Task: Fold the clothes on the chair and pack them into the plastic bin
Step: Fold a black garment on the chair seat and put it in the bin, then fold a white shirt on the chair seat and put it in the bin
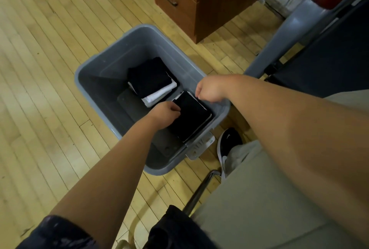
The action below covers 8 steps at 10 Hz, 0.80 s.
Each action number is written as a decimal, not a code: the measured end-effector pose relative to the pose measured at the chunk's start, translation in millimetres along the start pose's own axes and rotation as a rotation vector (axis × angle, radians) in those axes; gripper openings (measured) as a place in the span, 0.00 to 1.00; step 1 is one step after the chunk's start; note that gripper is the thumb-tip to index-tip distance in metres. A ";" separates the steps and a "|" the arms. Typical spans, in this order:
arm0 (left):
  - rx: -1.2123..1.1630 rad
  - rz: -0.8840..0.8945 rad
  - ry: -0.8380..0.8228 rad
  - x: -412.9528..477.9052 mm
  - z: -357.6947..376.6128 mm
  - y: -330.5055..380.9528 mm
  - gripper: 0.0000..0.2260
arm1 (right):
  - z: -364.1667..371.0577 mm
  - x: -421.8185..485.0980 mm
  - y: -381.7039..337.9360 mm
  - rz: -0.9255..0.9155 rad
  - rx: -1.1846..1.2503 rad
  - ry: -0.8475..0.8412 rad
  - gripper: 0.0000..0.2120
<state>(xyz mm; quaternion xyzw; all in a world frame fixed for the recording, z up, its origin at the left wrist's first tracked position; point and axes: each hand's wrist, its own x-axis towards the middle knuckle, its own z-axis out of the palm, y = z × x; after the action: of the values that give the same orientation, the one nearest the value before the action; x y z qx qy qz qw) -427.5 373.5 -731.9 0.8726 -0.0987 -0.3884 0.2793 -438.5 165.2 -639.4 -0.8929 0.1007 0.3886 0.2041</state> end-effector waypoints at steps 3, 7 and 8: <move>-0.081 0.034 -0.052 -3.4 -14.8 47.3 0.07 | -8.0 -22.4 18.5 0.020 0.121 0.094 0.14; -0.003 0.301 -0.094 -40.0 -26.2 206.7 0.09 | -46.5 -110.4 73.7 0.125 0.227 0.496 0.14; 0.027 0.376 -0.081 -59.2 -22.4 251.9 0.08 | -63.4 -154.4 93.9 0.166 0.134 0.602 0.12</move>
<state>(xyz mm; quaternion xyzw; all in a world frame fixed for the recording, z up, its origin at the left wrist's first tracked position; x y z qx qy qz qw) -440.0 198.1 -540.7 0.8261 -0.2765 -0.3628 0.3310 -533.5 56.3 -513.9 -0.9410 0.2545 0.1147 0.1913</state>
